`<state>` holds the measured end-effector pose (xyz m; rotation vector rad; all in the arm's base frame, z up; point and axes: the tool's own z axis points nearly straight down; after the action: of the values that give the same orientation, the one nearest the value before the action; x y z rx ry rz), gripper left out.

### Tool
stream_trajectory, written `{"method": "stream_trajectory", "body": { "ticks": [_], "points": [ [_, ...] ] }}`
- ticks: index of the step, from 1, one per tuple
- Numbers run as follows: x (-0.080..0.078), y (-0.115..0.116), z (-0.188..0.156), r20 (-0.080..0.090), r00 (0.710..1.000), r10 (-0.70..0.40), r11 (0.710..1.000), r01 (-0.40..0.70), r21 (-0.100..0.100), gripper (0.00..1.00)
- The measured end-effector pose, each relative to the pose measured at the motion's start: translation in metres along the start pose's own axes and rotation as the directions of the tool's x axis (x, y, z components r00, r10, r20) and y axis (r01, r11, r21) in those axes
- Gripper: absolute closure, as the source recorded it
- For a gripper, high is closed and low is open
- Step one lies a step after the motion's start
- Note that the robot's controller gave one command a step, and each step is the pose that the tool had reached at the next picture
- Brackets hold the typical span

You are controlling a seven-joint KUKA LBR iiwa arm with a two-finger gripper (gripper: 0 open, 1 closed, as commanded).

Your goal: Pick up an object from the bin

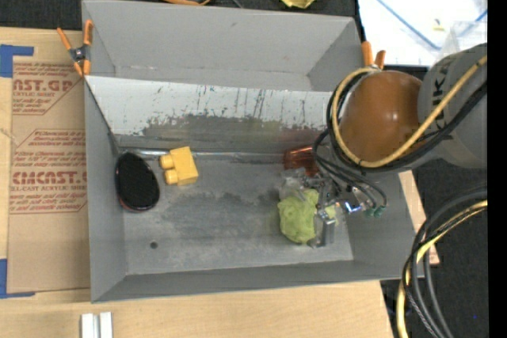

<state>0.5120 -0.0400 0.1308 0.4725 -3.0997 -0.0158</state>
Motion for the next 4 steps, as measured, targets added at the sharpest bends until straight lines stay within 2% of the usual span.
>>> {"method": "stream_trajectory", "body": {
  "ticks": [1, 2, 3, 4],
  "points": [
    [0.041, -0.027, -0.002, 0.01, 0.992, -0.126, 0.992, 0.126, 0.011, 1.0],
    [0.041, -0.027, -0.002, 0.011, 0.992, -0.126, 0.992, 0.126, 0.011, 1.0],
    [0.044, -0.028, -0.031, 0.002, 0.994, -0.113, 0.994, 0.113, 0.004, 1.0],
    [0.002, -0.029, -0.062, 0.003, 0.949, -0.317, 0.949, 0.317, 0.004, 1.0]
  ]
}}
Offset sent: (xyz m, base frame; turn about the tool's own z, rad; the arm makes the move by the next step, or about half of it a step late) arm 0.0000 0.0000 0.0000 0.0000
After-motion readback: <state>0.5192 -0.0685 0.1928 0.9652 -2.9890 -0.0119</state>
